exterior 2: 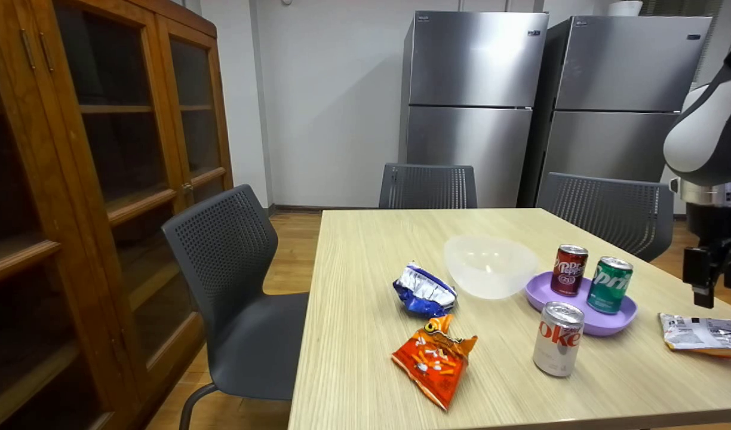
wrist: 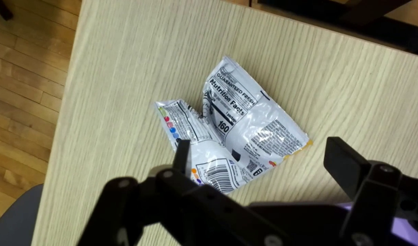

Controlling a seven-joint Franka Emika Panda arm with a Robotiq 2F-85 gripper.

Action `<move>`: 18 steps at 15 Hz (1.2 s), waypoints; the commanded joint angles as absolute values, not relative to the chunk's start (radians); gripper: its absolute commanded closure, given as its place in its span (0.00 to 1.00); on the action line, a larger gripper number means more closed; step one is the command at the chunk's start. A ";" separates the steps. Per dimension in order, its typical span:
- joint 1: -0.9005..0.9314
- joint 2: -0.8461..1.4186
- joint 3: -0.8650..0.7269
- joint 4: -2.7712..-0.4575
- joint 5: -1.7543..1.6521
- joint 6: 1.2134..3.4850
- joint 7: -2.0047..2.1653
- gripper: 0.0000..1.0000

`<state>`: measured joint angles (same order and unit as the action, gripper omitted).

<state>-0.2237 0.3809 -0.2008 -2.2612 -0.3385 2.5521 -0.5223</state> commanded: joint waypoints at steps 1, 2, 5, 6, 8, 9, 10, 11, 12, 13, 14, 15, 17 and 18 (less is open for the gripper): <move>-0.242 0.423 -0.190 -2.228 -0.383 2.556 -0.562 0.00; -0.241 0.438 -0.191 -2.216 -0.389 2.554 -0.561 0.00; -0.246 0.478 -0.188 -2.182 -0.394 2.546 -0.567 0.00; -0.248 0.490 -0.187 -2.170 -0.394 2.544 -0.571 0.00; -0.252 0.515 -0.186 -2.147 -0.393 2.540 -0.578 0.00; -0.254 0.527 -0.184 -2.136 -0.391 2.537 -0.581 0.00; -0.256 0.539 -0.185 -2.124 -0.392 2.535 -0.585 0.00; -0.258 0.548 -0.184 -2.113 -0.391 2.531 -0.591 0.00; -0.260 0.557 -0.184 -2.104 -0.392 2.531 -0.596 0.00; -0.263 0.564 -0.185 -2.096 -0.392 2.528 -0.602 0.00; -0.265 0.571 -0.185 -2.090 -0.393 2.528 -0.607 0.00; -0.267 0.577 -0.186 -2.083 -0.393 2.527 -0.610 0.00; -0.271 0.588 -0.186 -2.073 -0.393 2.524 -0.617 0.00; -0.272 0.593 -0.187 -2.067 -0.391 2.520 -0.620 0.25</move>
